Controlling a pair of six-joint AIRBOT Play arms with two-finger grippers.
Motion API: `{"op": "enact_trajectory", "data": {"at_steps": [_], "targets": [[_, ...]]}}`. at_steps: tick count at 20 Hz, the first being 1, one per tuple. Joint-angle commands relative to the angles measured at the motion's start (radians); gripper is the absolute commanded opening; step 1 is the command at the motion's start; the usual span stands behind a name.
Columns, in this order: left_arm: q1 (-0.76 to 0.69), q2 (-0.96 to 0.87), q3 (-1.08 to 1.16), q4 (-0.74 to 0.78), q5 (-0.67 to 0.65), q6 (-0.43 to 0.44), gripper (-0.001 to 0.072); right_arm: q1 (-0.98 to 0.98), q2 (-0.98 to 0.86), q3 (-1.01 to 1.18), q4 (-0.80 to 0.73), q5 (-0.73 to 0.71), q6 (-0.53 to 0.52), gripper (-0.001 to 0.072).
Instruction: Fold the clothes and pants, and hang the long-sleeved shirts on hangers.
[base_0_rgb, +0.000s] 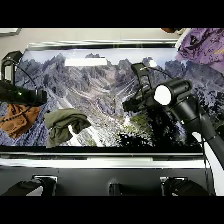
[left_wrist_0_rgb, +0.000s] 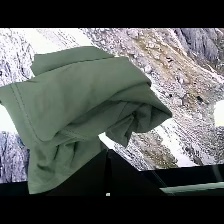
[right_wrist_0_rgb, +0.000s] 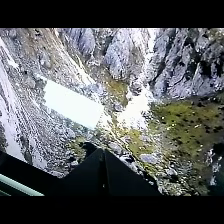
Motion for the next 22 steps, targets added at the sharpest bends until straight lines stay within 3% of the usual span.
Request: {"op": "enact_trajectory", "data": {"at_steps": [1, 22], "targets": [[0.000, 0.001, 0.000, 0.000, 0.000, 0.000, 0.0019, 0.001, 0.001, 0.001, 0.000, 0.000, 0.000, 0.0032], [0.000, 0.001, 0.000, 0.000, 0.000, 0.004, 0.0019, 0.001, 0.001, 0.001, 0.000, -0.026, 0.000, 0.0032]]}}
